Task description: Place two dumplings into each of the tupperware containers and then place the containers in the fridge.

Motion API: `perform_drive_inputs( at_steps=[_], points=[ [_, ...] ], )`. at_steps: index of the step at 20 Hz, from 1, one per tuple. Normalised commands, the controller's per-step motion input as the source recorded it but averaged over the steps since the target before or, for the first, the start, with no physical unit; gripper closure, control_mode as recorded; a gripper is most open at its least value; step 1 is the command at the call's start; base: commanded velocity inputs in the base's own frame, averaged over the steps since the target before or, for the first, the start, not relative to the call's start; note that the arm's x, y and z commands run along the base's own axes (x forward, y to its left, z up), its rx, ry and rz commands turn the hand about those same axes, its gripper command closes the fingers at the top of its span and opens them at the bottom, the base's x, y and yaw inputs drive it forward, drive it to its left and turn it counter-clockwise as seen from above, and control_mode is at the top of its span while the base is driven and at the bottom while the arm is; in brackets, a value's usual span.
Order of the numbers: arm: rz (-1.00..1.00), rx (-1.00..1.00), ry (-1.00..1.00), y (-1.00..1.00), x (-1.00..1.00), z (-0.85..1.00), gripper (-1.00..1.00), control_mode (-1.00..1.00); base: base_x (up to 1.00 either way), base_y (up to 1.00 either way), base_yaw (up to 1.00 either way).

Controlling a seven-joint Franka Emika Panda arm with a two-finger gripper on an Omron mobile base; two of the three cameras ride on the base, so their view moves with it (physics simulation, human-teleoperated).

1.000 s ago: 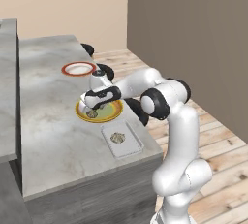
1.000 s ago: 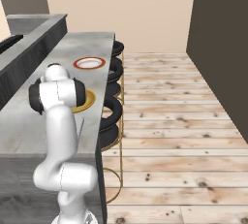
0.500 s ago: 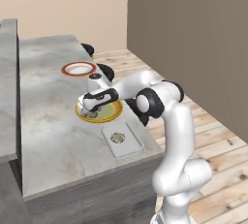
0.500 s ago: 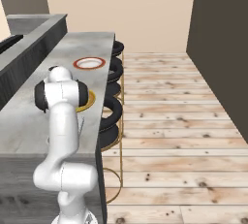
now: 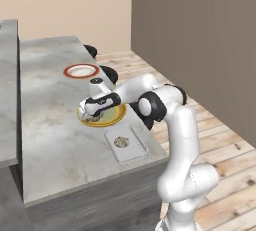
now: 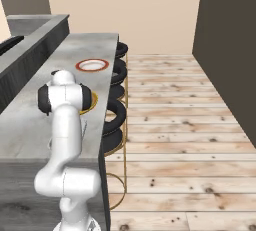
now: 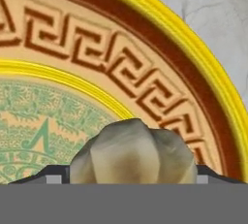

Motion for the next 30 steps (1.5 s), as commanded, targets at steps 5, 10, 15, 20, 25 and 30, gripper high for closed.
perform_drive_inputs(
  at_steps=[5, 10, 15, 20, 25, 30],
  points=[
    [-0.08, 0.05, 0.03, -0.19, -0.37, -0.13, 1.00, -1.00, 0.00, 0.00, 0.00],
    [-0.04, 0.05, -0.04, -0.59, -0.81, 0.66, 1.00, -1.00, 0.00, 0.00, 0.00],
    [-0.01, 0.10, -0.09, -0.85, -0.94, 0.82, 1.00, -1.00, 0.00, 0.00, 0.00],
    [-0.04, 0.04, -0.03, -0.89, -1.00, 0.06, 1.00, -1.00, 0.00, 0.00, 0.00],
    [0.00, 0.00, 0.03, -0.22, -0.71, -0.17, 1.00, -1.00, 0.00, 0.00, 0.00],
    [0.00, -0.02, 0.22, 0.01, 0.18, -0.30, 1.00, -1.00, 0.00, 0.00, 0.00]
  ],
)
